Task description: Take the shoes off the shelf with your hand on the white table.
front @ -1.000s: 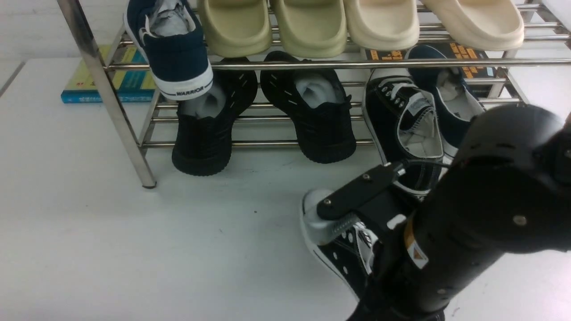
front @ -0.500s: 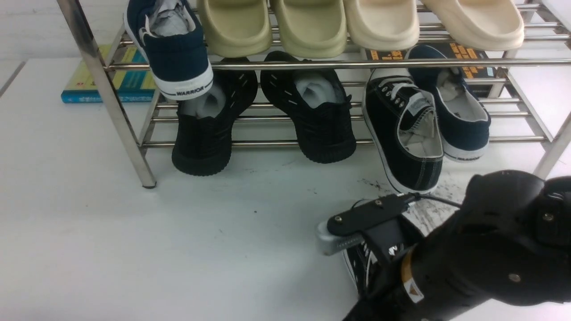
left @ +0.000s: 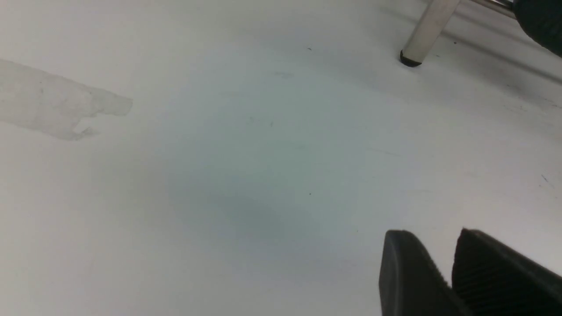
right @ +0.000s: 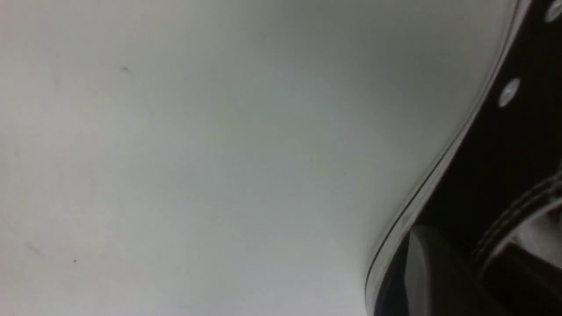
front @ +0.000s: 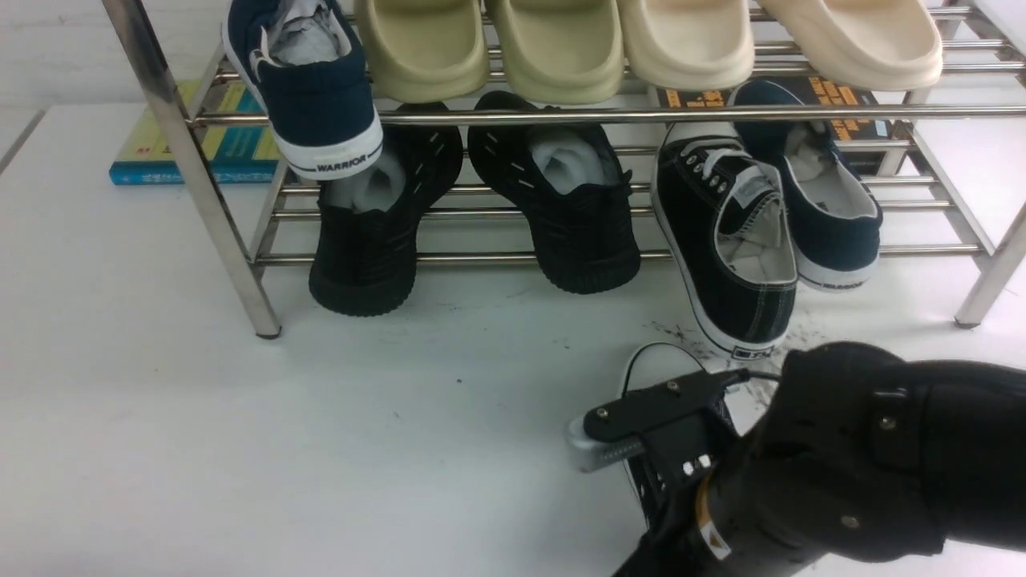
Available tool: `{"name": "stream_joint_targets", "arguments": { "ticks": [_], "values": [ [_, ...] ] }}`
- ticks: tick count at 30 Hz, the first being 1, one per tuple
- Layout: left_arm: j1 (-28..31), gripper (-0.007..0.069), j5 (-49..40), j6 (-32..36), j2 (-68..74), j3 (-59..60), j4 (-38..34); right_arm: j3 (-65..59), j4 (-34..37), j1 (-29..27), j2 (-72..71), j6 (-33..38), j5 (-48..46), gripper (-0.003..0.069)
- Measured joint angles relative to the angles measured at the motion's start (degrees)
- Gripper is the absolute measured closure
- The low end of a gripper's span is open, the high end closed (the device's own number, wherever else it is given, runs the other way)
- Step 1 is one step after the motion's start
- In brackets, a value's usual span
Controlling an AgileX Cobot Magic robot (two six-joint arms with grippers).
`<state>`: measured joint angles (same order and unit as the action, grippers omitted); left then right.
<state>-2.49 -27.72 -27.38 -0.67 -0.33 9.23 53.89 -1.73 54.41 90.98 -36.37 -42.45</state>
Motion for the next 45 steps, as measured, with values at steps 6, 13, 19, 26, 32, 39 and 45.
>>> {"name": "stream_joint_targets", "arguments": {
  "ticks": [6, 13, 19, 26, 32, 39, 45],
  "values": [
    [0.00, 0.0430, 0.00, 0.00, 0.00, 0.00, 0.00, 0.22, 1.17, 0.00, 0.00, 1.02, -2.28, 0.0280],
    [0.00, 0.0430, 0.00, 0.00, 0.00, 0.00, 0.00, 4.45, 3.43, 0.00, -3.96, 6.56, -11.19, 0.0137],
    [0.00, 0.0430, 0.00, 0.00, 0.00, 0.00, 0.00, 10.73, 0.43, 0.00, -11.79, 10.36, -20.11, 0.0162],
    [0.00, 0.0430, 0.00, 0.00, 0.00, 0.00, 0.00, 15.62, -10.84, -0.82, -17.25, 9.83, -23.09, 0.0322],
    [0.00, 0.0430, 0.00, 0.00, 0.00, 0.00, 0.00, 18.90, -13.51, -8.59, -16.01, 8.54, -19.77, 0.0654],
    [0.00, 0.0430, 0.00, 0.00, 0.00, 0.00, 0.00, 19.40, -13.77, -19.81, -10.18, 7.57, -9.87, 0.0622],
    [0.00, 0.0430, 0.00, 0.00, 0.00, 0.00, 0.00, 19.58, -14.33, -22.17, -5.43, 7.57, -5.11, 0.0473]
  ]
}}
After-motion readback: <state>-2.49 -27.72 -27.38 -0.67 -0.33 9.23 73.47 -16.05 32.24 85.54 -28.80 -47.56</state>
